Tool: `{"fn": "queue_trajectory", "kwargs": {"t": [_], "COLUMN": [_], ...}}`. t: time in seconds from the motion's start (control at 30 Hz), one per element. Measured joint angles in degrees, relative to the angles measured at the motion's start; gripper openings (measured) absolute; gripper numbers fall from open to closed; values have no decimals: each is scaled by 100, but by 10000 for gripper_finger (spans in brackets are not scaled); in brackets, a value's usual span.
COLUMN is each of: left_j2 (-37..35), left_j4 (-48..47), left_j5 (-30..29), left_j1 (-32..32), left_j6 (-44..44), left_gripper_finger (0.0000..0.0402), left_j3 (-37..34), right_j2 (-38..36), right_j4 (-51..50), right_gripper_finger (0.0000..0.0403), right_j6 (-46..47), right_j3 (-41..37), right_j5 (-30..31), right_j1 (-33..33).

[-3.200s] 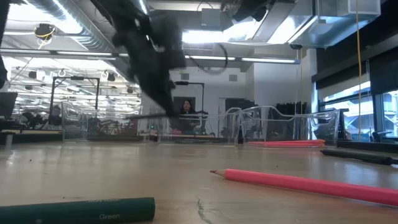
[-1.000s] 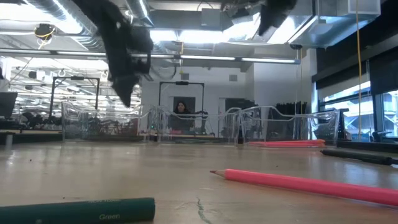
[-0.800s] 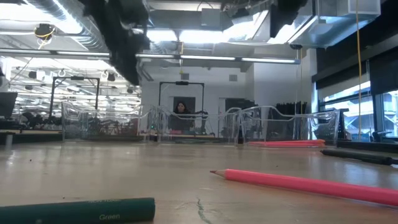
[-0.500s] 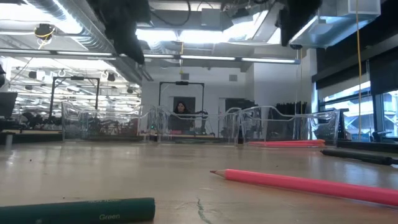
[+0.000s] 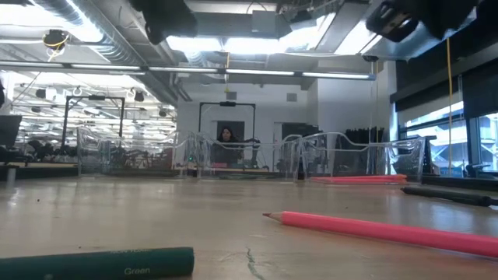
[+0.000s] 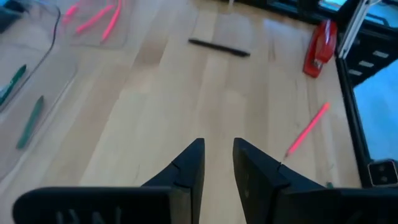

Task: Sort crayons/erasers/pens/pencils in bins
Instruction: Put the pink pencil into the right transparent bin

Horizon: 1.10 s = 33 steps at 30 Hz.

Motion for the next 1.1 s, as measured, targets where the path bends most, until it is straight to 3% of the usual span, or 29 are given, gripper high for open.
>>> {"fn": "queue_trajectory", "kwargs": {"t": [0.1, 0.27, 0.53, 0.73, 0.93, 1.1], "left_j2": [2, 2, 4, 0, -50, -50], "left_j4": [76, 79, -45, -385, -487, -470], "left_j5": [-277, -448, -446, -352, -280, -271], "left_j1": [-277, -643, -1066, -1267, -1265, -1263], "left_j6": [-112, -66, 951, 1700, 1886, 1911], "left_gripper_finger": [76, 76, 76, 76, 76, 76], "left_j3": [0, 0, 0, 0, 0, 0], "right_j2": [2, 2, 45, 749, 1792, 2634], "right_j4": [537, 1228, 2458, 3393, 2913, 1233], "right_gripper_finger": [56, 56, 56, 56, 56, 56], "right_j6": [202, 979, 4289, 6179, 6851, 6620], "right_j3": [-215, -406, -414, -353, 455, 1698], "right_j5": [-356, -128, 893, 1213, 266, 84], "right_j1": [186, 631, 1576, 2232, 2247, 2113]}}
